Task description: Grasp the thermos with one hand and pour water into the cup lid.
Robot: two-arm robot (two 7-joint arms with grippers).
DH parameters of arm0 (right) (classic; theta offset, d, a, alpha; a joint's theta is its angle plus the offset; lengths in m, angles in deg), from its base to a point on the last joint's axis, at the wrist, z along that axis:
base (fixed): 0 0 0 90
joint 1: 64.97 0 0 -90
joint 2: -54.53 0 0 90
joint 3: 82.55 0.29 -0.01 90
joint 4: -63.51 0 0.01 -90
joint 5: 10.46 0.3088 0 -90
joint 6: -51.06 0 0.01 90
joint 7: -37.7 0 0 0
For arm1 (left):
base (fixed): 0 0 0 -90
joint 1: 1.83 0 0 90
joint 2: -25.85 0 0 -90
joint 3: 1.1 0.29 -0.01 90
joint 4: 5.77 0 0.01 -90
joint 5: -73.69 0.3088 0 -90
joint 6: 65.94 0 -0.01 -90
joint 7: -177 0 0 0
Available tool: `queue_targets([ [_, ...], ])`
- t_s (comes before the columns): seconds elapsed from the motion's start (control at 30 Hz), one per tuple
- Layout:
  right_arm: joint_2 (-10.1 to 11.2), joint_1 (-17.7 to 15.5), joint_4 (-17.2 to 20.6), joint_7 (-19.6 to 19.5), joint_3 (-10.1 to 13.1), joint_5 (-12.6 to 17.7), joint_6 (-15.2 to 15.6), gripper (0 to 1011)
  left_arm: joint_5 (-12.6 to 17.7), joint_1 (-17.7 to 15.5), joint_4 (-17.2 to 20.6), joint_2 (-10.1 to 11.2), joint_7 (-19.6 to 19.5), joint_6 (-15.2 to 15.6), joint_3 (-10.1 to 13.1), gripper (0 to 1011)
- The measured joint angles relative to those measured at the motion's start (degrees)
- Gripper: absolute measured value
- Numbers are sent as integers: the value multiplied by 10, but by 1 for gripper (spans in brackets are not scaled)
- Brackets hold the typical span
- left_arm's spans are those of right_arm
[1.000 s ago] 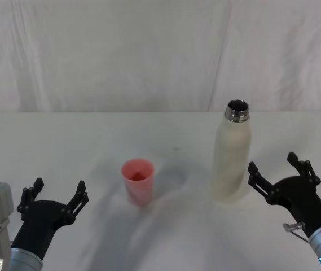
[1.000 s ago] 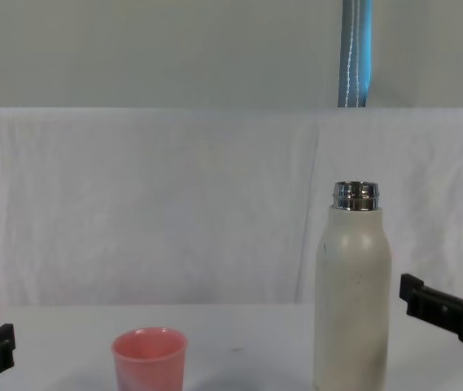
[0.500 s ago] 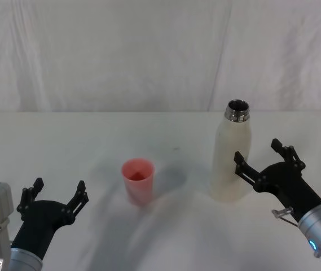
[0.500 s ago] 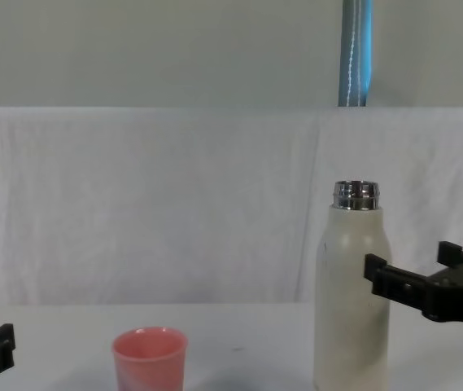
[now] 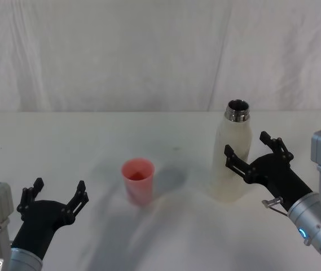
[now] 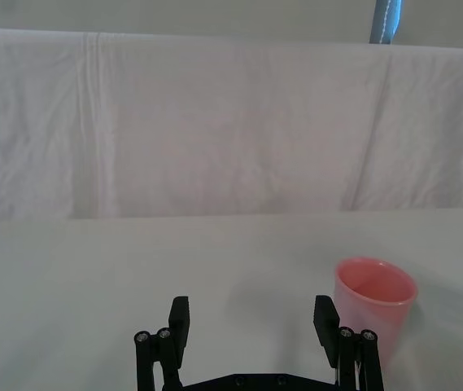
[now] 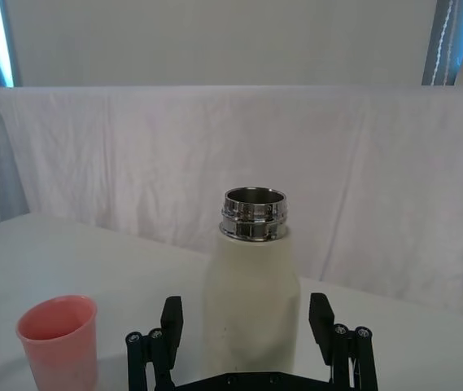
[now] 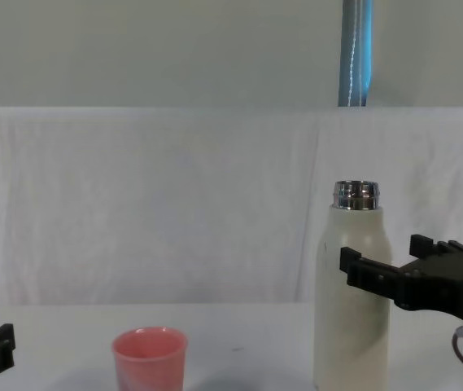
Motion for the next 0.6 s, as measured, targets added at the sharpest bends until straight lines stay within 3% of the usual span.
queue_targets([
  [0.6, -12, 35, -43, -2, -14, 6, -2, 1001, 0, 0, 0, 0, 0, 0, 0, 1001],
])
